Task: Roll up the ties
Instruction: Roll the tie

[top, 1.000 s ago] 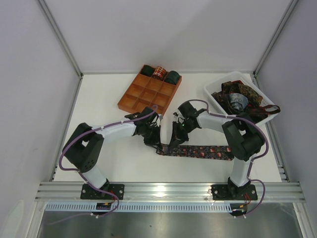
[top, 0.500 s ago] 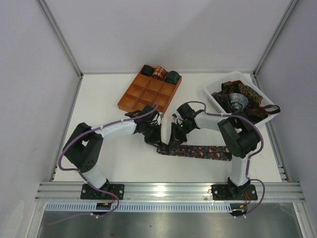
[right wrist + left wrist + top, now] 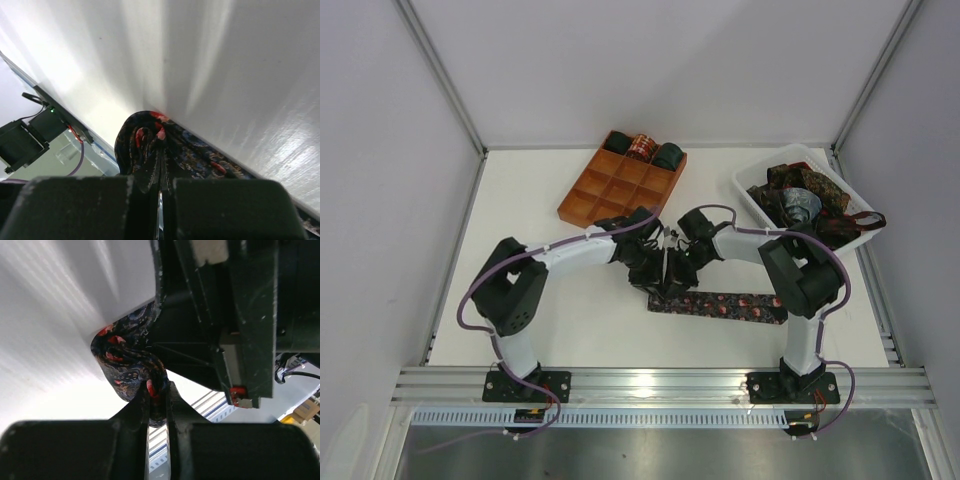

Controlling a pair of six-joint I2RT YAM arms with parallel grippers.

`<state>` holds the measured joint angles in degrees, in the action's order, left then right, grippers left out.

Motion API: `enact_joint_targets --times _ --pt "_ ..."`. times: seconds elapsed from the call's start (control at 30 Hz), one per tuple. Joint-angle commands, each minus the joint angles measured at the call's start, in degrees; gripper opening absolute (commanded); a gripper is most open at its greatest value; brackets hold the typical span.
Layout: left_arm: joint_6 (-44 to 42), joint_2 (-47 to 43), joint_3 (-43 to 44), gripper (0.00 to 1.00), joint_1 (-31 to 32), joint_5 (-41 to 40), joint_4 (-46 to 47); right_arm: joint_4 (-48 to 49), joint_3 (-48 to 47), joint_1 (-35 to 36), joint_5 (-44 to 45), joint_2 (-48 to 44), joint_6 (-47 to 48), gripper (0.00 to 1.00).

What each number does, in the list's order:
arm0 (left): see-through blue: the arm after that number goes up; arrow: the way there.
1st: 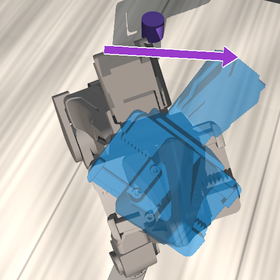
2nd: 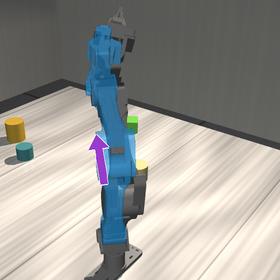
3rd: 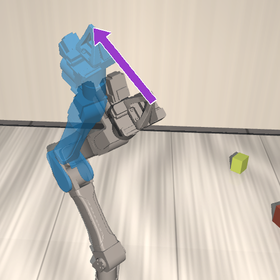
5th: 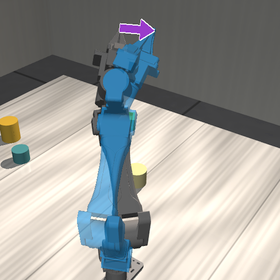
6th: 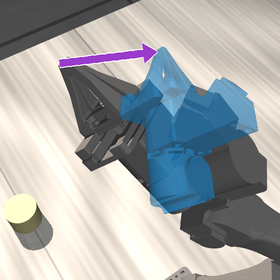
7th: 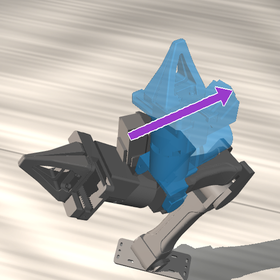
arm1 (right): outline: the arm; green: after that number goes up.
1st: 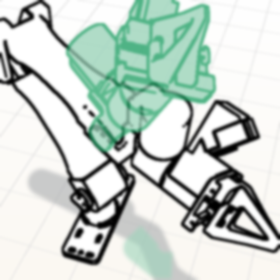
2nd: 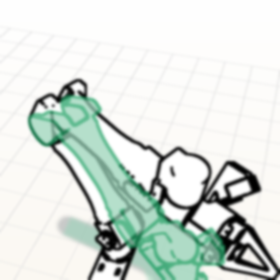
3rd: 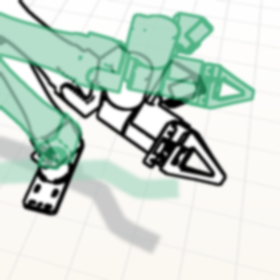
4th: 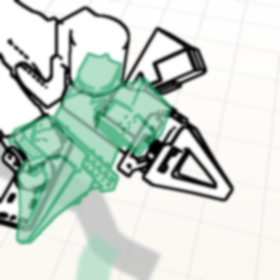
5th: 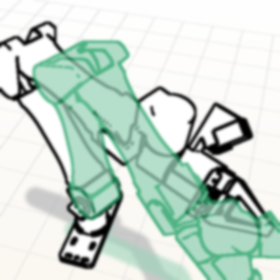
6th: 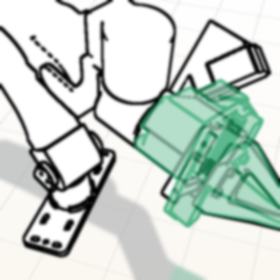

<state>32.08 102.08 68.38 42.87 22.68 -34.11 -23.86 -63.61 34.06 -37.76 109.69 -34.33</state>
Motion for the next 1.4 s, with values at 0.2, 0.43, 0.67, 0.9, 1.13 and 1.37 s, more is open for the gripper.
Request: enact_joint_targets --times 0.2,0.43,0.67,0.9,1.13,1.37 --pt "5.3 5.7 5.4 0.07 3.3 4.6 5.5 3.9 0.8 1.0 -2.9 -0.4 -2.3 0.00" --pt "4.2 8.0 9.8 0.03 5.8 3.1 3.3 4.3 2.3 0.3 -3.7 -0.2 -1.4 0.00" --pt "2.5 9.4 9.2 0.00 6.2 1.3 1.9 -2.7 0.7 -1.0 1.6 -2.6 3.8 0.00" --pt "1.8 10.2 9.0 0.00 6.1 -0.9 0.4 -7.0 3.6 -3.7 4.8 -8.4 4.5 0.00" --pt "0.9 10.9 10.8 0.01 6.2 -1.4 -0.8 -5.7 8.4 -4.4 4.7 -10.3 5.0 0.00" --pt "0.7 12.1 13.6 0.01 6.7 -0.4 -2.0 -1.5 11.4 -4.6 5.7 -8.3 4.0 0.00"
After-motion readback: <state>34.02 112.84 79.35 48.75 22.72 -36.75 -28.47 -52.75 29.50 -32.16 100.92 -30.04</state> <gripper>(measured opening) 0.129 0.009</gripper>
